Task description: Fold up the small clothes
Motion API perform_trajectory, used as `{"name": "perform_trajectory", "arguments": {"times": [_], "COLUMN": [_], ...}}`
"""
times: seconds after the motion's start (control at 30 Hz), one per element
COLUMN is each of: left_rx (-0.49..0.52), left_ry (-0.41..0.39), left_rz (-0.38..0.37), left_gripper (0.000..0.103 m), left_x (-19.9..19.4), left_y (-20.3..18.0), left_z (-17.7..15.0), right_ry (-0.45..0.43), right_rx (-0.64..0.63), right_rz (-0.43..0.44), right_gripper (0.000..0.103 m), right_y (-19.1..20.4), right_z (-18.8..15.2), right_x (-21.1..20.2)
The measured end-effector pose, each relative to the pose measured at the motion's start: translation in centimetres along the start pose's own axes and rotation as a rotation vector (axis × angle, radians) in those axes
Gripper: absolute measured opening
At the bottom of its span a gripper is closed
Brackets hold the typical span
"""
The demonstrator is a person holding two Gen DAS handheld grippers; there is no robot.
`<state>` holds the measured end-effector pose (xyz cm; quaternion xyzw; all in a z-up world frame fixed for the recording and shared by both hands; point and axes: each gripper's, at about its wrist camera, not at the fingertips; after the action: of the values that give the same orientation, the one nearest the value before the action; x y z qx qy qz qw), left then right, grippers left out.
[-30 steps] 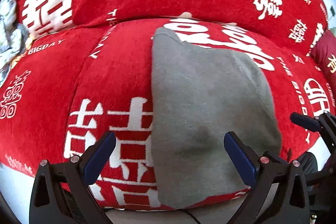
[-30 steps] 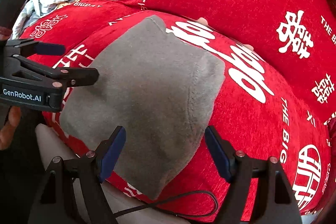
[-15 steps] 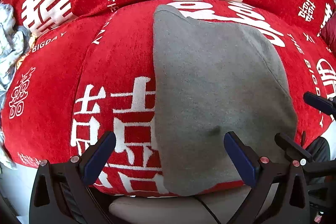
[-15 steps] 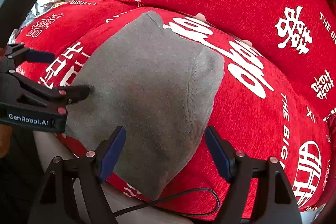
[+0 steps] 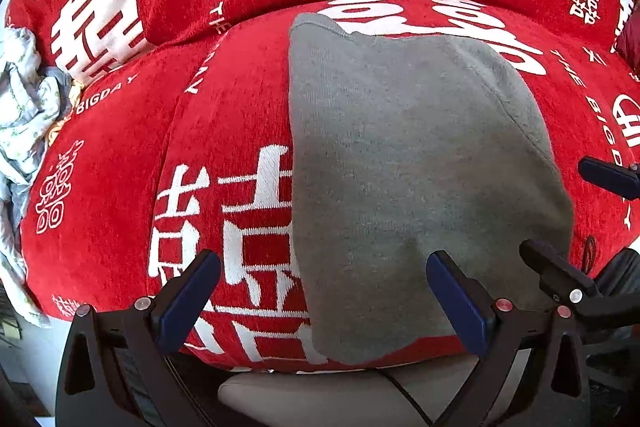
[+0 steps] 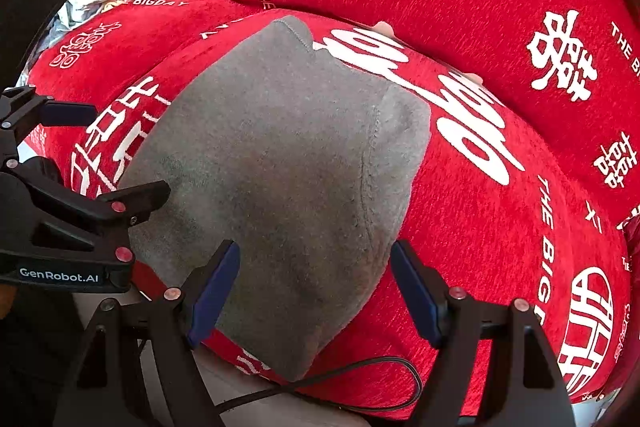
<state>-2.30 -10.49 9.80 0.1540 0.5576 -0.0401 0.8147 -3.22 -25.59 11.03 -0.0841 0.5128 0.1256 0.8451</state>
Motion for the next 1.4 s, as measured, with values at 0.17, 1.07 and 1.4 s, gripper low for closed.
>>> {"name": "perform_trajectory", "arguments": {"times": [0.17,1.07,1.4], "left_rx": [0.008,0.011,0.01], "left_ry": [0.003,0.015,0.02], "left_rz": [0.01,0.0,-0.004], "left_gripper": [0.103,0.103,0.103], "left_x": [-0.19,0.0,0.17], "left_y": [-0.2,-0.2,-0.28], "left_z": [0.09,0.06,-0.1], "right_ry": [0.0,-0.001,-0.001], "right_rx": [-0.001,-0.01,-0.009], "right_rz": [0.0,-0.001,0.0], "right_gripper": [0.08,0.08,0.08], "right_y": [0.04,-0.13,-0.1], "right_z": [-0.01,0.05,0.06], "right_x": [0.01,-0.13,-0.22]}}
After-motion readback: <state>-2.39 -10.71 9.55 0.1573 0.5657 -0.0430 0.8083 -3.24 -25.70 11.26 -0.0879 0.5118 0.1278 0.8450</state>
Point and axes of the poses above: each gripper's, at about its wrist camera, not at the fingertips, and x roughly the way its jaws point, y to its left, z to its top, and after that the axes turned 15 degrees about x, right-handed
